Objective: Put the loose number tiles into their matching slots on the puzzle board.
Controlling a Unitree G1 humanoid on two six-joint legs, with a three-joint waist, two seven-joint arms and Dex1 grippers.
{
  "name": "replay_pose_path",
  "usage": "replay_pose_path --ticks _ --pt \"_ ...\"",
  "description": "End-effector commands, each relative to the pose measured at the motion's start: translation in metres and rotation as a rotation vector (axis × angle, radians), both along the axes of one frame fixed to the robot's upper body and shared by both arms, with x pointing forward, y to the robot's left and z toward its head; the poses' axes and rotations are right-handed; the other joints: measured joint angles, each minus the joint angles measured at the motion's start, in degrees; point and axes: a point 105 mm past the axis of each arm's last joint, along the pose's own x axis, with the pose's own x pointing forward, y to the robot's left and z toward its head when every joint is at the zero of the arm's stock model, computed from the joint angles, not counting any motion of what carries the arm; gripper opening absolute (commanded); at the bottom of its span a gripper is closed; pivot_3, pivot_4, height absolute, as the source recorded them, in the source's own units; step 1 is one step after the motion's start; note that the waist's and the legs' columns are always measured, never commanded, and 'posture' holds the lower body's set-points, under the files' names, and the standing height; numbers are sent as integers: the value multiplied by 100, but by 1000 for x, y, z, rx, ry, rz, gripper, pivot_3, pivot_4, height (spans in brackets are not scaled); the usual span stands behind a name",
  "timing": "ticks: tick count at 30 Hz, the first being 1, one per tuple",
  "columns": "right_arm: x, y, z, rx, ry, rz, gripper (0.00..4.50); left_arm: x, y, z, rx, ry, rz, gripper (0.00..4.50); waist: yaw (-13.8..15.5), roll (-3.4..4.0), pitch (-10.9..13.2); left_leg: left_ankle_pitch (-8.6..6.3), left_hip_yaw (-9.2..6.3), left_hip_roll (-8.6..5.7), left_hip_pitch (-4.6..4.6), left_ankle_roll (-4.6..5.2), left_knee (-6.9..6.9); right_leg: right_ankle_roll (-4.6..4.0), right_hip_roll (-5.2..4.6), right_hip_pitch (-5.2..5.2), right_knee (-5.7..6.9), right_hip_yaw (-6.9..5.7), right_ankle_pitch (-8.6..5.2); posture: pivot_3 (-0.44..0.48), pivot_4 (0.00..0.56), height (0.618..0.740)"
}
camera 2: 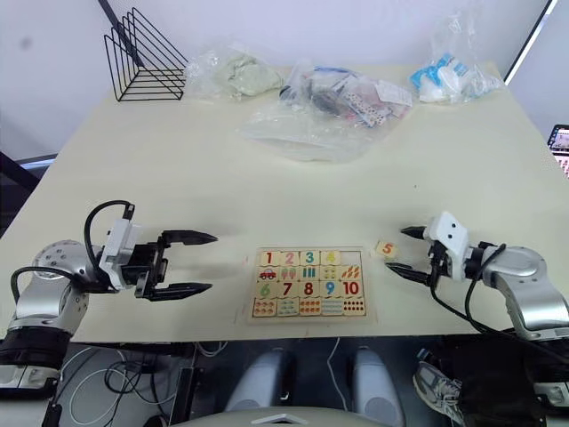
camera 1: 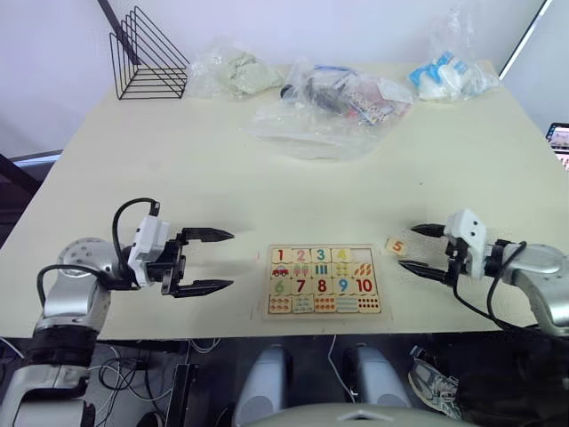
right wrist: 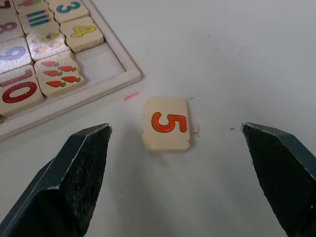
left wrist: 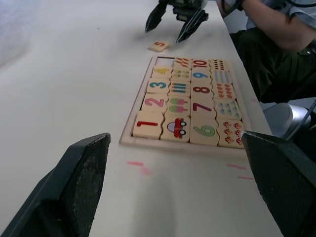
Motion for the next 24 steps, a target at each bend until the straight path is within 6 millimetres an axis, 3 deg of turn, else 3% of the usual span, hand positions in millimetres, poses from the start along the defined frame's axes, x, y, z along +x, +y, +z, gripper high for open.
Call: replay_pose_path --ticks 1,10,14,17,19,24 --pt "3 5 7 -30 -9 12 4407 -4 -3 12 4 -39 -61 4500 -4 0 0 0 0 0 -1 0 0 0 0 0 0 0 0 0 150 740" --pt "6 6 2 -70 1 -14 4407 -9 -3 18 3 -41 -83 4500 -6 0 0 0 -1 0 -2 0 0 0 0 -1 0 -1 0 0 150 740" --pt "6 8 1 -61 9 -22 3239 -9 -2 19 1 -39 -81 4500 -5 0 0 0 -1 0 -2 0 0 0 0 -1 0 -2 0 0 150 740" --pt "5 7 -2 -66 23 -29 1664 -10 -1 18 -1 -35 -77 4500 -6 0 0 0 -1 0 -2 0 0 0 1 -1 0 -2 0 0 150 740" --pt "5 6 -3 -67 28 -31 880 -10 -1 17 -2 -32 -75 4500 -7 0 0 0 -1 0 -2 0 0 0 1 -1 0 -2 0 0 150 740" --pt "3 7 2 -62 17 -16 886 -14 1 15 -8 -25 -67 4500 -6 0 0 0 -2 0 -2 0 0 0 1 -1 0 -2 0 0 150 740"
